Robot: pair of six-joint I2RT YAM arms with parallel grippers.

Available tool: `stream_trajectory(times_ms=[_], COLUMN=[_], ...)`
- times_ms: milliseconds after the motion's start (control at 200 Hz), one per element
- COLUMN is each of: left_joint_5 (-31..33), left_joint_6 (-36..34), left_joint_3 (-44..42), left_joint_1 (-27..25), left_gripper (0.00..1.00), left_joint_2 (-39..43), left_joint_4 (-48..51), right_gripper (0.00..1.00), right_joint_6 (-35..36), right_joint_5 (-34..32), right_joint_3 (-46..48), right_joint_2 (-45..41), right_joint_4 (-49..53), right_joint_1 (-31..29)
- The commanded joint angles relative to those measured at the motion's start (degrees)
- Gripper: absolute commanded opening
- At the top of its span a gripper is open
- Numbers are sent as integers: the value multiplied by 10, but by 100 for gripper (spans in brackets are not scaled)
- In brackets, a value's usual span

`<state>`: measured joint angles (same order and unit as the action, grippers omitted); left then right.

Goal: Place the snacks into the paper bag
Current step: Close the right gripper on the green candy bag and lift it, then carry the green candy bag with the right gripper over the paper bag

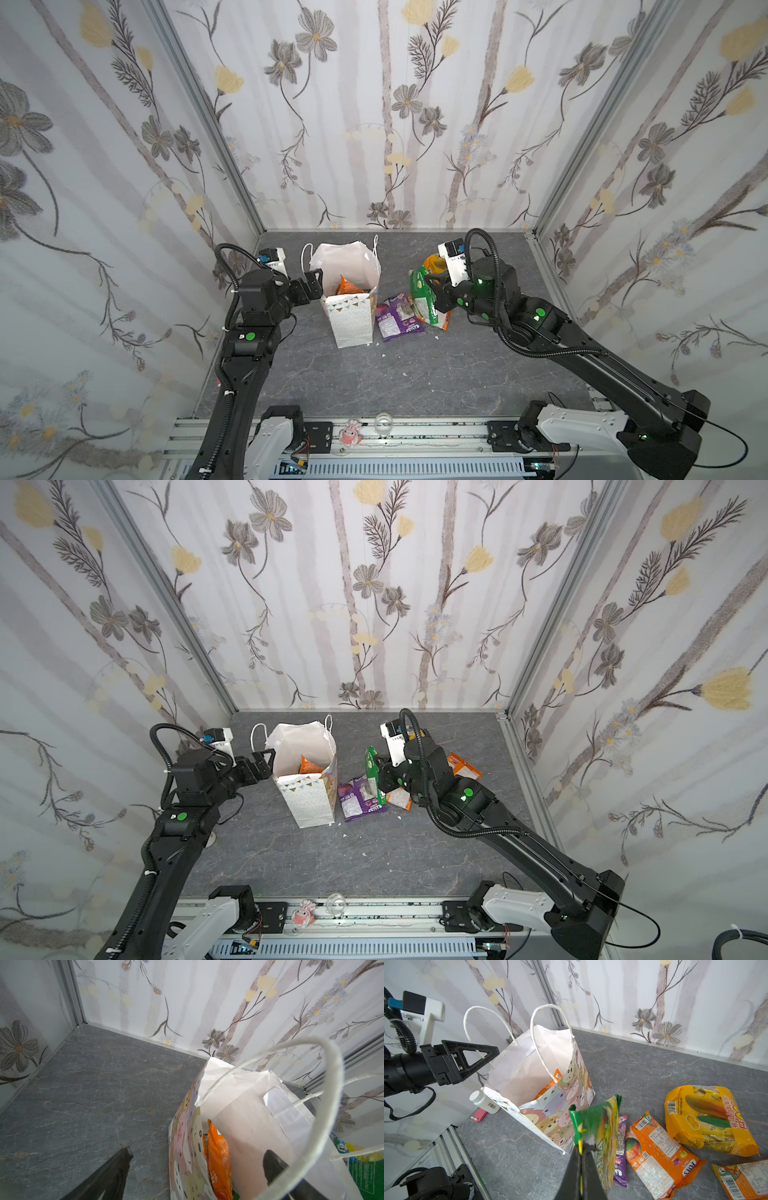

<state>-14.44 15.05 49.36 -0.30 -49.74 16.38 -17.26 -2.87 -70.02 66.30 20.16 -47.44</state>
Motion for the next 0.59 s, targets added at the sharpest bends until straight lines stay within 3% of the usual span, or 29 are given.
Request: stream_trajectory(times_ms=[0, 589], left_joint_5=[4, 1], left_joint_6=[3, 2], left_joint_3=[0, -2], left_joint_1=[0, 0], left_gripper=[100, 100], left_joint_2=[1, -1], left_joint_4=[-17, -14], right_gripper=[0, 0], right_joint_6=[16, 44], right_joint_5=[20, 95], right_joint_3=[-17, -176], right_joint_2=[1, 72], right_joint_4=[4, 48], right_joint_1=[1, 0])
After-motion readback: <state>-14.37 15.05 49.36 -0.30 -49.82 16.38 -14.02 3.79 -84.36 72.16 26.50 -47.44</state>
